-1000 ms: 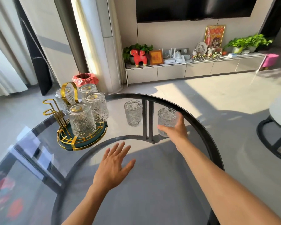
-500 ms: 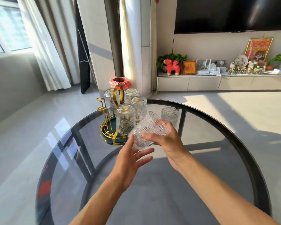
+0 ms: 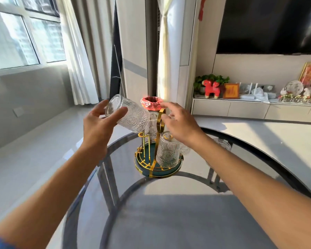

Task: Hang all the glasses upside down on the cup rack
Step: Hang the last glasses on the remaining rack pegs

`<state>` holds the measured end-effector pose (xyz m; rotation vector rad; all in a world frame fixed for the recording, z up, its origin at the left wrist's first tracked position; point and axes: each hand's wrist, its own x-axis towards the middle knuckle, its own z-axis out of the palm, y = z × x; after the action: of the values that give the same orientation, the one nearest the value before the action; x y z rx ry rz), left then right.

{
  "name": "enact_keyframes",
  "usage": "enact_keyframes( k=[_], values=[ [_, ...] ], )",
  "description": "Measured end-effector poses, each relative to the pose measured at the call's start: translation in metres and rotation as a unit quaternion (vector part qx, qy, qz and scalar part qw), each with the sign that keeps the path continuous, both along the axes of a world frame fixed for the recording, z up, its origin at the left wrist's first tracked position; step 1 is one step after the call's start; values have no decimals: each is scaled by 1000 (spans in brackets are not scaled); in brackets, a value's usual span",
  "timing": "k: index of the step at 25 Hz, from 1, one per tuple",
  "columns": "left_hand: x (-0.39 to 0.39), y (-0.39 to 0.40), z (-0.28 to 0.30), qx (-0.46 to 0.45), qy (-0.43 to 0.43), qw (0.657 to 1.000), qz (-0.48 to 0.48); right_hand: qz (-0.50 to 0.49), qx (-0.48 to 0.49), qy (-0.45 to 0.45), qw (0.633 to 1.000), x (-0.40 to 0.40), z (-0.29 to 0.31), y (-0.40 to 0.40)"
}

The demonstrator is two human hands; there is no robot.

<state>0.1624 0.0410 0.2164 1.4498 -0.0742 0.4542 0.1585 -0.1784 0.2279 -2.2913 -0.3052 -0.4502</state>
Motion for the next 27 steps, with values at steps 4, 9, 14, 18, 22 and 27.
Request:
enact_keyframes(
  k=[4, 9, 14, 18, 22, 27],
  values=[
    [52, -5, 14, 192, 5, 980, 54, -16, -203, 51, 978, 42, -4, 8],
    [83, -22, 0, 375, -1, 926, 35, -14, -191, 38, 981, 48, -18, 0],
    [99, -22, -25, 431, 27, 901, 44, -1, -178, 12, 984, 47, -23, -5],
    [103, -22, -44, 476, 31, 878, 23, 11, -172, -15, 985, 48, -29, -9],
    [105, -18, -54, 477, 12, 878, 41, 9, -156, -14, 988, 52, -35, -11],
    [98, -21, -60, 521, 10, 853, 25, 21, -137, 24, 990, 50, -38, -12]
  ],
)
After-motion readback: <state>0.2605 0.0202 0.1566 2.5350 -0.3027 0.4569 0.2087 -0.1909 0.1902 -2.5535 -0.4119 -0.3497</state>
